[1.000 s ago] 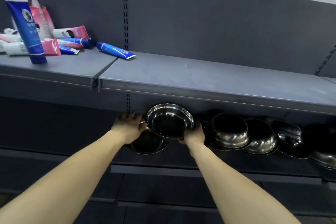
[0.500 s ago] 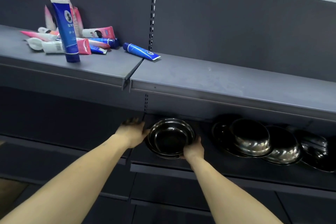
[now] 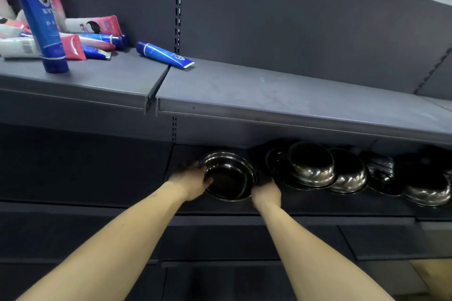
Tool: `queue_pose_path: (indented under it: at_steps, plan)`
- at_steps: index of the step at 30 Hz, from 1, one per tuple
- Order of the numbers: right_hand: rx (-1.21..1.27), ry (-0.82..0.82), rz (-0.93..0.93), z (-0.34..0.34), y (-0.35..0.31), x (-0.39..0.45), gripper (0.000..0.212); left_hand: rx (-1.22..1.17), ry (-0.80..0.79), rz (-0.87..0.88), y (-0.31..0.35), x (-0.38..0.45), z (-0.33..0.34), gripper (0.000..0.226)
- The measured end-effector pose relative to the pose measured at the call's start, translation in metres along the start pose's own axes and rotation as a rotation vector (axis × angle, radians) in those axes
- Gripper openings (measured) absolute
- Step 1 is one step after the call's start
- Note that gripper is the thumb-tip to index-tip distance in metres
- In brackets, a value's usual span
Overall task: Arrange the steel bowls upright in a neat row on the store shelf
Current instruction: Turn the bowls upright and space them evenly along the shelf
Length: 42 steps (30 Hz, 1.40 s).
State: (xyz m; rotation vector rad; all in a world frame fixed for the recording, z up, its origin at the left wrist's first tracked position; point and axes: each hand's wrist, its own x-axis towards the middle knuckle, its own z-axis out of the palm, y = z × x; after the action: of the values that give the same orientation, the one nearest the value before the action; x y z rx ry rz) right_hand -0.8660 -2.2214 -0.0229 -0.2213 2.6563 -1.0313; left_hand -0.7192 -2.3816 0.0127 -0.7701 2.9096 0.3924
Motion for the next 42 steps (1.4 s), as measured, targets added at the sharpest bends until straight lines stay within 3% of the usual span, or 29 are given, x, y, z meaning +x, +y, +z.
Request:
queue_pose_path:
  at_steps: [7, 15, 20, 27, 35, 42]
  plan:
    - [0.031, 0.003, 0.038, -0.028, 0.018, 0.017, 0.039, -0.051, -0.053, 0.051, 0.035, 0.010, 0.006, 0.057]
    - [0.042, -0.011, -0.043, -0.075, 0.041, 0.056, 0.044, -0.102, -0.056, 0.064, 0.101, 0.051, 0.017, 0.053]
    - [0.043, 0.071, -0.148, -0.117, 0.061, 0.088, 0.051, -0.052, -0.060, 0.059, 0.158, 0.080, 0.028, 0.057]
    - [0.045, 0.167, -0.223, -0.165, 0.082, 0.128, 0.044, -0.030, -0.015, 0.065, 0.223, 0.114, 0.038, 0.057]
    - [0.064, 0.013, -0.131, -0.187, 0.098, 0.165, 0.077, -0.222, 0.110, 0.020, 0.278, 0.141, 0.054, 0.070]
    - [0.143, -0.034, -0.148, -0.180, 0.101, 0.181, 0.087, -0.669, 0.152, -0.248, 0.305, 0.161, 0.051, 0.066]
